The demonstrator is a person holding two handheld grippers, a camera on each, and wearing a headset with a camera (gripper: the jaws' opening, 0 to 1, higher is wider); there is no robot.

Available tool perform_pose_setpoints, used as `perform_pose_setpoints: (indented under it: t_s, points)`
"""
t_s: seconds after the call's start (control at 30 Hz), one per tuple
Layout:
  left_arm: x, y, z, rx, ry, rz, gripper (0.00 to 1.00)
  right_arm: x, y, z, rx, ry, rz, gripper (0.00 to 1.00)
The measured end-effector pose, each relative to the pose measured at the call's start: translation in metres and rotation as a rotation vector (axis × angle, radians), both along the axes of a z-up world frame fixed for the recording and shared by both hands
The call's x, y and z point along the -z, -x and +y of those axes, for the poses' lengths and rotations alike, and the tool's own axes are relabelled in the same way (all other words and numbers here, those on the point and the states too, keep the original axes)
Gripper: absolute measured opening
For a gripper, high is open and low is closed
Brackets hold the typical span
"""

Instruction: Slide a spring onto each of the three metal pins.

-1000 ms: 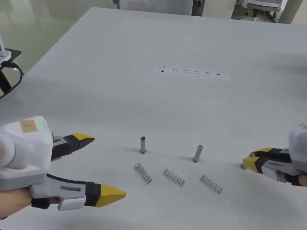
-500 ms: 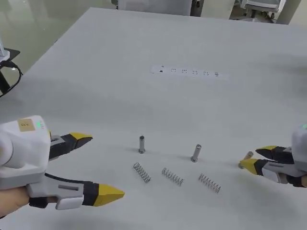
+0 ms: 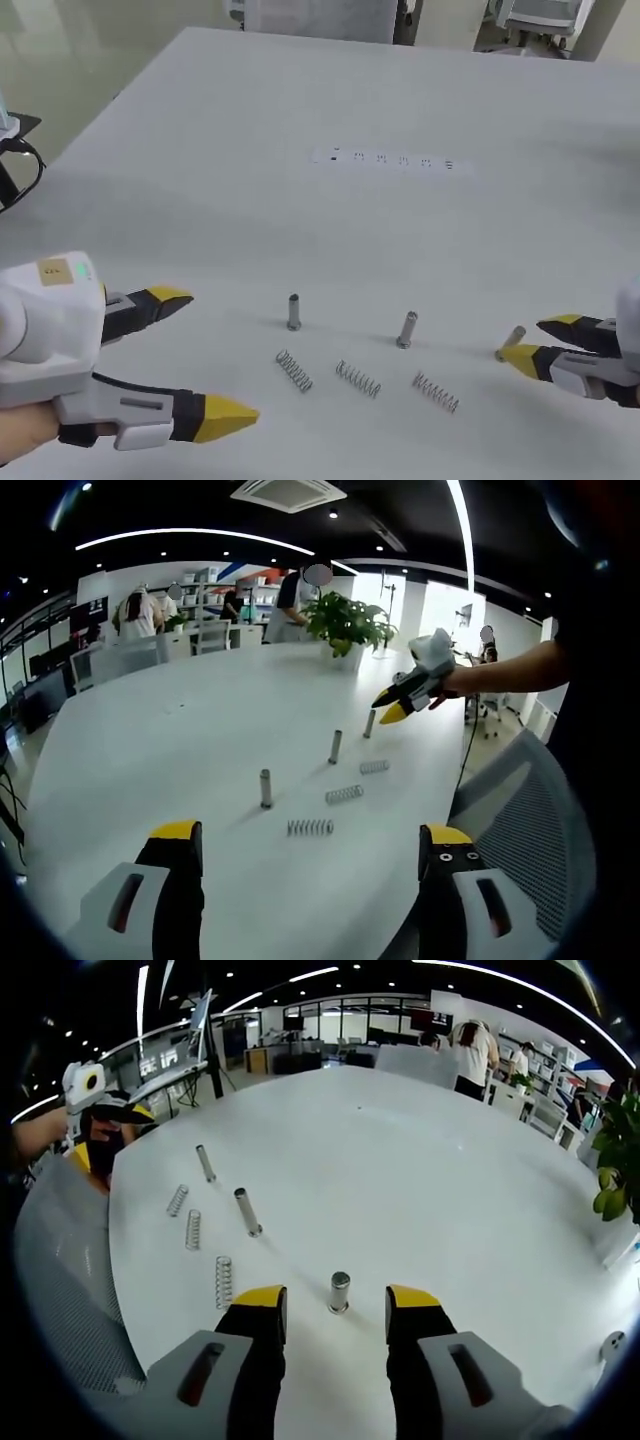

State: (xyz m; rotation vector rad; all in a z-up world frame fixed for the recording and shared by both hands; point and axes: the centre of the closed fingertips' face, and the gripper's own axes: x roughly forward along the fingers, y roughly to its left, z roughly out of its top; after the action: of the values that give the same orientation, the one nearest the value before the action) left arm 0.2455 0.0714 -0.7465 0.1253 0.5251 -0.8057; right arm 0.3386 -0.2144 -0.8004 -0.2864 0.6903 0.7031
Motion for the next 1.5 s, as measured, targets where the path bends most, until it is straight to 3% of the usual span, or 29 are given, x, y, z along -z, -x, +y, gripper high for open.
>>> perform_pose_setpoints:
  t_s: [0.43, 0.7, 0.9, 1.17, 1.5]
  points:
    - [-0.001, 0.001, 0.000, 0.001, -0.003, 0.001, 0.86, 0.004, 0.010, -0.003, -0.013, 0.008, 0.006, 0.47]
    - [-0.002, 0.000, 0.000, 0.000, 0.001, -0.003, 0.86, -0.005, 0.015, -0.004, -0.009, -0.015, -0.008, 0.49]
    - [-0.001, 0.000, 0.001, 0.001, 0.000, -0.001, 0.86, -0.008, 0.024, -0.004, -0.044, 0.018, -0.019, 0.48]
    - [0.001, -0.001, -0.001, 0.002, 0.002, -0.001, 0.86, -0.021, 0.034, 0.002, -0.043, -0.002, -0.036, 0.50]
    - [0.002, -0.001, -0.003, 0.003, 0.004, 0.000, 0.85, -0.040, 0.044, 0.024, -0.089, -0.022, -0.079, 0.48]
